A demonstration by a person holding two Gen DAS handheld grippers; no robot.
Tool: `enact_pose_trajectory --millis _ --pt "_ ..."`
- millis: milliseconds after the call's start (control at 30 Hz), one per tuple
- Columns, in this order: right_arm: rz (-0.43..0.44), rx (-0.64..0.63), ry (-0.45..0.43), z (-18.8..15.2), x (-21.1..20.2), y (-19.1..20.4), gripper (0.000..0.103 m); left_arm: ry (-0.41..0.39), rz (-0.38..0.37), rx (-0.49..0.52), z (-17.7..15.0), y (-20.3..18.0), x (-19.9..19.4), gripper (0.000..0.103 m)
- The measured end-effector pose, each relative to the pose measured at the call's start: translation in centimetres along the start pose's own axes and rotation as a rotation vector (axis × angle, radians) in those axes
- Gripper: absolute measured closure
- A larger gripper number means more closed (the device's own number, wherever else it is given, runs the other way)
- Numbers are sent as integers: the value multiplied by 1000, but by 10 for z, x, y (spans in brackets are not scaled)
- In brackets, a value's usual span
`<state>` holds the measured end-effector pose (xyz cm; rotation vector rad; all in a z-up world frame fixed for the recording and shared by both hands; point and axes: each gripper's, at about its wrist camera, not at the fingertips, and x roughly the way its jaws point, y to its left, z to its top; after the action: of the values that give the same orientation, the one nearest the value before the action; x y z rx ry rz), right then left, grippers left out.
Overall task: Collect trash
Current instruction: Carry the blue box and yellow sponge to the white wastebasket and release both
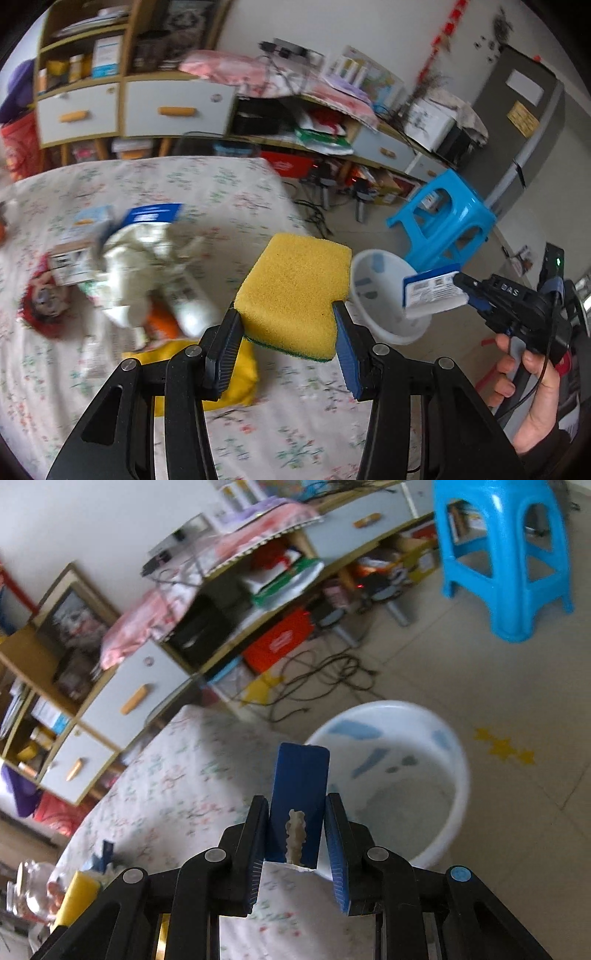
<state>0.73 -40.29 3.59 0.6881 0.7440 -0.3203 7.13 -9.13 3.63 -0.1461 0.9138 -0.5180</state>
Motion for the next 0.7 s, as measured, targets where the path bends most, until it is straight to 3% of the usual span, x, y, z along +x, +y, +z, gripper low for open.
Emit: enact_pose_trajectory --millis 67,100,133,200,700 --pt "-15 7 -2 1 1 -6 72 14 -5 47 0 -17 12 53" --pt "-24 12 5 2 1 -11 66 22 -8 64 -1 -24 18 53" --pt "-27 22 4 3 0 -16 53 31 -12 75 -1 -29 24 53" --pt "-40 38 -8 5 -5 -22 47 52 -27 89 0 -39 37 53" --pt "-164 47 38 14 -46 -77 35 120 -40 262 4 -130 117 52"
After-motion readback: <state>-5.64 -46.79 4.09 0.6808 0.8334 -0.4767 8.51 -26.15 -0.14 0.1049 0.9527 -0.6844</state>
